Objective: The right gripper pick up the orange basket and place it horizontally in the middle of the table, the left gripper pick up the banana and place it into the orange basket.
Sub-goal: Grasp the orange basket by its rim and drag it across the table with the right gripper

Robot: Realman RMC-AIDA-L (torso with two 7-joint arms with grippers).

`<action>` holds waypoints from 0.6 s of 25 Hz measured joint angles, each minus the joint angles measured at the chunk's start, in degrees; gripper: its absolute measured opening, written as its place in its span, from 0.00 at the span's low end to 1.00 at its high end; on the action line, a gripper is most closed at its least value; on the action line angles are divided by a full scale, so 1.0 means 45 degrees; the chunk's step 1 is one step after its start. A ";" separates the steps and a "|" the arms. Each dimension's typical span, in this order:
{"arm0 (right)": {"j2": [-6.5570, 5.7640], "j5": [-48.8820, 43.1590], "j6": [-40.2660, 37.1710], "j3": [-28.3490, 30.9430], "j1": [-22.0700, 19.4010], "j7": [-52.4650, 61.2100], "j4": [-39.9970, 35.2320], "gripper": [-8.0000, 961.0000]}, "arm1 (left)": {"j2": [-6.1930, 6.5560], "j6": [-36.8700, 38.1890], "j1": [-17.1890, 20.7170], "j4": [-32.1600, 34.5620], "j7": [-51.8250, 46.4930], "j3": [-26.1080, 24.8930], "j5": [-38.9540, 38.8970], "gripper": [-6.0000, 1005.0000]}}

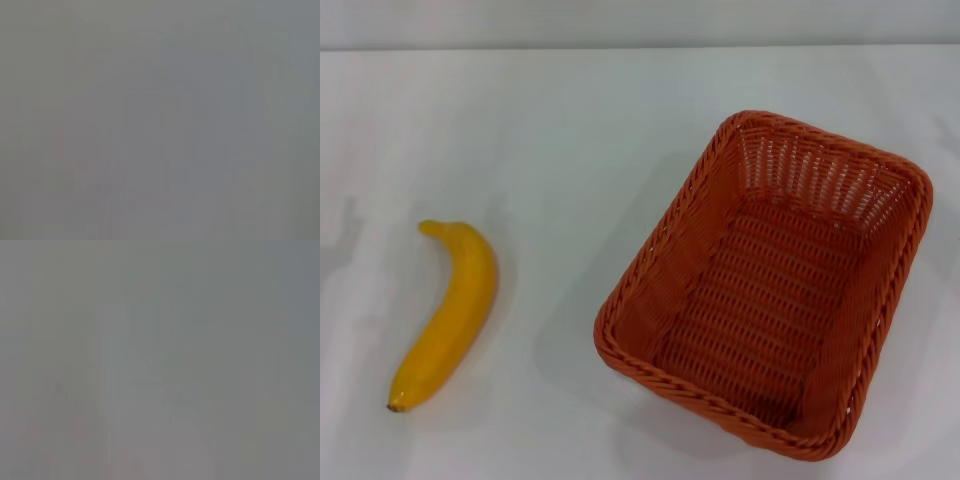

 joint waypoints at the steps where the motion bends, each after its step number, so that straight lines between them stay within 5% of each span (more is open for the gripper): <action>1: -0.0216 -0.0975 0.0094 -0.0309 0.0029 0.1451 -0.0737 0.91 | 0.0000 -0.0017 -0.0036 -0.0204 -0.0305 0.0021 0.0069 0.88; 6: -0.0962 -0.5538 -0.0604 -0.0403 0.0755 0.7122 -0.2968 0.90 | 0.0016 -0.0279 -0.0309 -0.1576 -0.2522 0.0037 0.0542 0.88; 11: -0.2071 -0.9716 -0.3446 -0.0342 0.3021 1.1696 -0.3707 0.90 | 0.0042 -0.0294 -0.0352 -0.1993 -0.2768 0.0026 0.0622 0.88; 15: -0.2293 -1.1251 -0.4379 -0.0402 0.4212 1.2945 -0.3739 0.90 | 0.0046 -0.0299 -0.0368 -0.2023 -0.2801 0.0005 0.0583 0.88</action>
